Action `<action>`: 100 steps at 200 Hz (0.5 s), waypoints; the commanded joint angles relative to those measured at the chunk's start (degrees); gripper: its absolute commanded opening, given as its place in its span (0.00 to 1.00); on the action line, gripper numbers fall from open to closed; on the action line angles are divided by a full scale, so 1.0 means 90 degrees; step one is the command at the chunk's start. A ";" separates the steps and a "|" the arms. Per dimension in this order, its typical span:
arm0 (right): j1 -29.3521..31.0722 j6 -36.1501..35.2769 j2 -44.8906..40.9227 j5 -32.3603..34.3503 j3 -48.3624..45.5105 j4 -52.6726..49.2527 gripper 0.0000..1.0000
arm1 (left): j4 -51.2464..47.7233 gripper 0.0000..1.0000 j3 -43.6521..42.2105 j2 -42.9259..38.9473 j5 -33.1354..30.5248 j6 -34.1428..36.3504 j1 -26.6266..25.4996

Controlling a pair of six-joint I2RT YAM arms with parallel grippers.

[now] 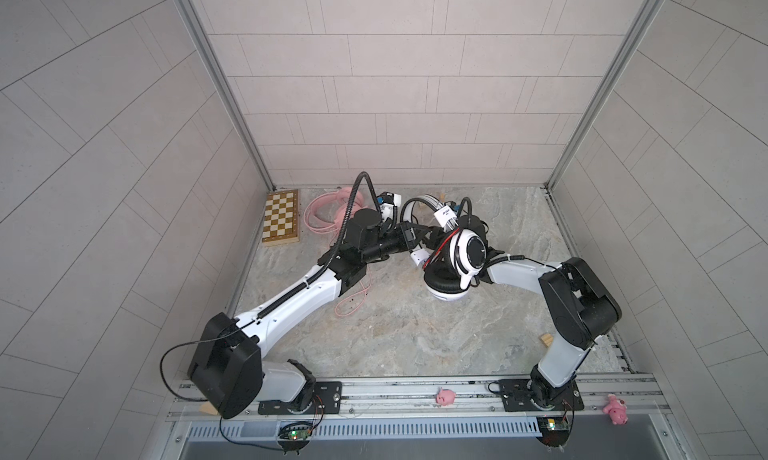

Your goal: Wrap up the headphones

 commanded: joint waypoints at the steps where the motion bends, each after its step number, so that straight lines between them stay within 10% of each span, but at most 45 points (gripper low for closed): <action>1: -0.0225 -0.0416 -0.0532 -0.0091 -0.0225 -0.0443 0.26 | -0.0165 0.00 0.0658 -0.0552 -0.0039 0.0430 0.0080; 100: -0.0869 -0.1911 -0.1904 0.0195 -0.1374 -0.1630 0.50 | -0.1981 0.00 0.2685 -0.0314 0.0048 0.0891 0.0617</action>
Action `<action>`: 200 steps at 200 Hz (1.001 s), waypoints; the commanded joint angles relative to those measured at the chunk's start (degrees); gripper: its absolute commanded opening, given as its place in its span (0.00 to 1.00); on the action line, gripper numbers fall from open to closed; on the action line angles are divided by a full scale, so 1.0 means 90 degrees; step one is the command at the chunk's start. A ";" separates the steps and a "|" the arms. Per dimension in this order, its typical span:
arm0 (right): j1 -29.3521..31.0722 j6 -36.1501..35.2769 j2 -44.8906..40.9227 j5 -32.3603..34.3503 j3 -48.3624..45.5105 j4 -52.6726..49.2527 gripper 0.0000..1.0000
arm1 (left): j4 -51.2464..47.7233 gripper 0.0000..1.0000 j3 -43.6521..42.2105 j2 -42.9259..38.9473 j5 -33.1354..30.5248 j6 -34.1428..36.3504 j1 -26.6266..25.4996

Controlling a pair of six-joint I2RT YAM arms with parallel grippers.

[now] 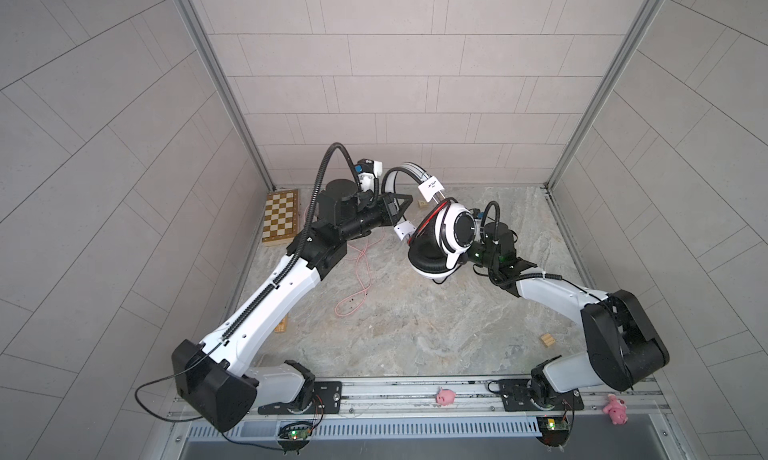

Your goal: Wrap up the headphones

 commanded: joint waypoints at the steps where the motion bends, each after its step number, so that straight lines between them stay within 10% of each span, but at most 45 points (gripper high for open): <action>1: -0.0237 -0.0378 -0.0109 0.0123 -0.0262 -0.0297 0.51 | -0.0170 0.00 0.0692 0.0006 0.0127 0.0046 -0.0007; 109: 0.0756 -0.1561 -0.0895 0.0626 -0.1891 0.1388 0.63 | -0.0252 0.00 0.1130 0.0241 0.0196 -0.0144 -0.0007; 200: 0.1364 -0.0707 0.1273 0.0363 -0.0742 0.3623 0.79 | -0.0524 0.00 0.1209 0.0163 0.0118 -0.0139 -0.0007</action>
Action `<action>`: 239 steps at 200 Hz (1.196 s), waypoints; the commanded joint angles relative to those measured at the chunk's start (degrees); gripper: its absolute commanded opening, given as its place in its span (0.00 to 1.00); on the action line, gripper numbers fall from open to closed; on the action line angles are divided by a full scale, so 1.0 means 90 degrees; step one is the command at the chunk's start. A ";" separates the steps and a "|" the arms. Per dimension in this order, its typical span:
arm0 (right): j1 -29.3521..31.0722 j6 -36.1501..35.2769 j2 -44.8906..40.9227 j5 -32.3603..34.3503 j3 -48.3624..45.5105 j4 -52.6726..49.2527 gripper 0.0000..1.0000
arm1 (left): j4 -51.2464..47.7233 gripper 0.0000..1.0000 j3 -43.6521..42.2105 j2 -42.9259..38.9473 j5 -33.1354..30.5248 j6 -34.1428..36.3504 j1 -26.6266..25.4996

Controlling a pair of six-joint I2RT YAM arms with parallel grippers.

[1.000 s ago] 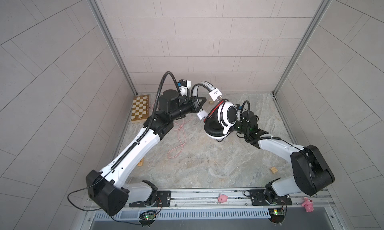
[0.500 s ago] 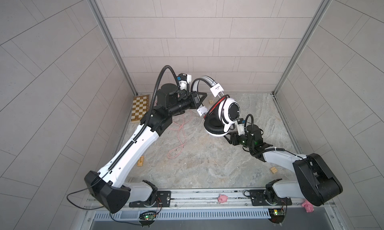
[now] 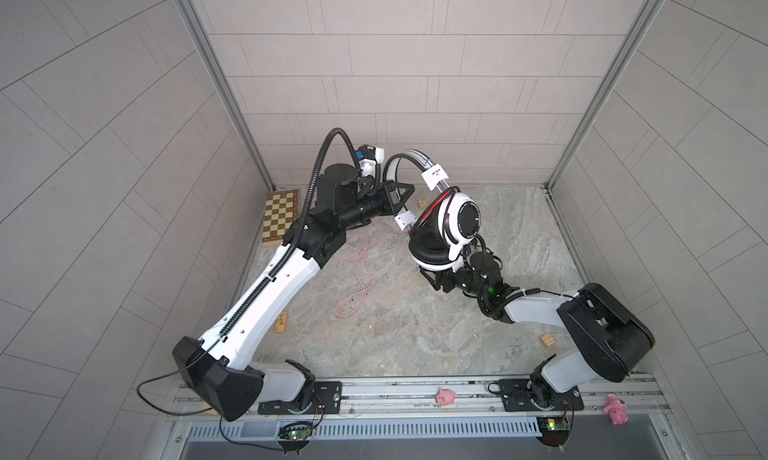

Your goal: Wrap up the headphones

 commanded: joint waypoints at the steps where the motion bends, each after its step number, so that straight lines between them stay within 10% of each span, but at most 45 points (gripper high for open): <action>1: 0.0135 0.0453 0.0434 -0.0110 0.0405 0.0962 0.79 | 0.0224 0.00 0.0313 -0.0174 0.0059 -0.0244 -0.0004; 63: 0.0177 0.2035 0.2360 -0.0302 0.1470 0.3053 0.70 | 0.0344 0.00 0.0303 -0.0203 0.0045 -0.0550 -0.0004; 123: 0.0268 0.2573 0.2835 -0.0357 0.1348 0.3908 0.21 | 0.0397 0.00 0.0464 -0.0122 -0.0140 -0.0541 0.0013; 148: 0.0416 0.2552 0.2647 -0.0455 0.0994 0.3932 0.15 | 0.0464 0.00 0.0349 -0.0097 -0.0757 -0.0595 0.0047; 239: 0.2078 0.1994 0.0602 0.1149 -0.0175 0.0143 0.10 | 0.1402 0.00 0.0069 0.0393 -0.2792 -0.1732 0.0067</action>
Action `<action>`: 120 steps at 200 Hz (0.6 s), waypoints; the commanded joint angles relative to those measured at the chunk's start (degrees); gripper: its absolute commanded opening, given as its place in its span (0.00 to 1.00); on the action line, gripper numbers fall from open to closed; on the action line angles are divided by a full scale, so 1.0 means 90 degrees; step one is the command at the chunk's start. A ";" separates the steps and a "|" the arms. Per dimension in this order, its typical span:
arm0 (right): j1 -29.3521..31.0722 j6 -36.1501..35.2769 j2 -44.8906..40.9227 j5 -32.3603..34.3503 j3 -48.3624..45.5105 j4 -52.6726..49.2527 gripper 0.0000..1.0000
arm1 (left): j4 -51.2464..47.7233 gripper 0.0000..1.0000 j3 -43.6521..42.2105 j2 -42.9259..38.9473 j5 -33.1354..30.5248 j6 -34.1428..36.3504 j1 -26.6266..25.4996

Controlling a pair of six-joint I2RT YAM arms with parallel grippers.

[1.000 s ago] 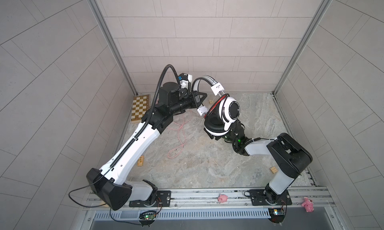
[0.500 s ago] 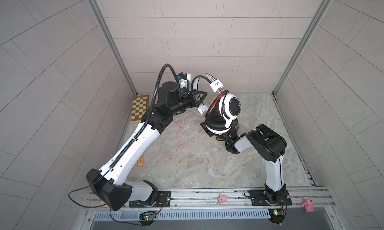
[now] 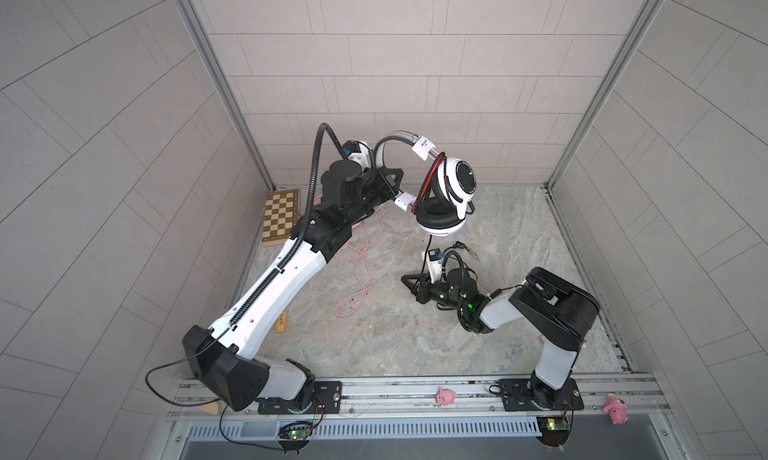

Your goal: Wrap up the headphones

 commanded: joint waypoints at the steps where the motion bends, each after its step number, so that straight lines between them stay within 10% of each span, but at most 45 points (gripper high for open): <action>1: 0.0574 -0.0236 -0.0578 0.0643 0.0040 -0.1671 0.11 | 0.0807 0.00 -0.0019 0.0006 -0.0857 -0.0540 0.0024; 59: 0.2432 -0.1514 -0.2300 0.1953 0.1361 -0.6349 0.10 | 0.0839 0.00 -0.0380 0.0311 -0.2743 0.0311 0.0035; 120: 0.2705 -0.2393 -0.4138 0.2950 0.2200 -0.8896 0.10 | 0.0525 0.00 -0.0727 0.0673 -0.3185 0.1323 0.0018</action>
